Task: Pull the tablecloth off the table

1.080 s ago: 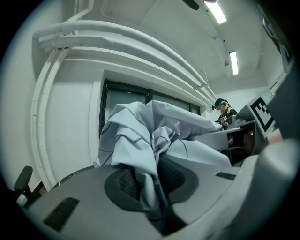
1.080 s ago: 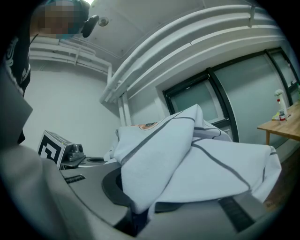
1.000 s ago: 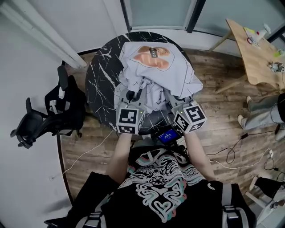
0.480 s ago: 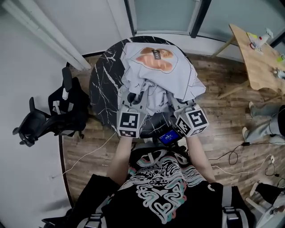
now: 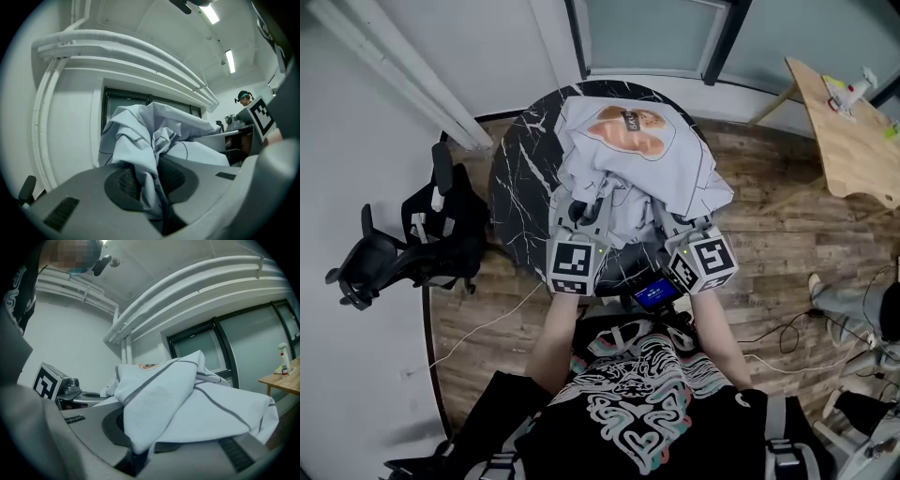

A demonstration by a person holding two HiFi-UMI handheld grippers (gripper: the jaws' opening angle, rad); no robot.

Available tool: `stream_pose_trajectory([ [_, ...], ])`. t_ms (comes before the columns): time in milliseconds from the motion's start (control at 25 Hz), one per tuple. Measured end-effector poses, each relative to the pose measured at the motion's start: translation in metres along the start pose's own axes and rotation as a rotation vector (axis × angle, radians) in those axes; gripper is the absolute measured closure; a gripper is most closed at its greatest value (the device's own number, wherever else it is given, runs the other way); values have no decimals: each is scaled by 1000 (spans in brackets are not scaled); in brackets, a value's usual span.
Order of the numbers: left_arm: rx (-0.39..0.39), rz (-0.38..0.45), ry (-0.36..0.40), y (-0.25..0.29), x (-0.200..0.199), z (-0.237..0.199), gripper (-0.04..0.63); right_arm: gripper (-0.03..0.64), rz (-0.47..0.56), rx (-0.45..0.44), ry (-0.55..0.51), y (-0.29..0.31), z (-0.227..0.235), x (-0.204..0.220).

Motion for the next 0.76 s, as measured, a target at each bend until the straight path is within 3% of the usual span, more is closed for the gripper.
stream_pose_trajectory([
  [760,24,-20,-13,10,9,-10,523,560,-24,16,-3,11,7,10],
])
Point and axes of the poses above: the fingertips, and each gripper's own axes: y forward along the fingers, z to its right, x out of its underside, the point moved 7 cm from there along -y, backward along the fingers, and after that the axes turned 4 degrees about y, right-handed, at the moved point
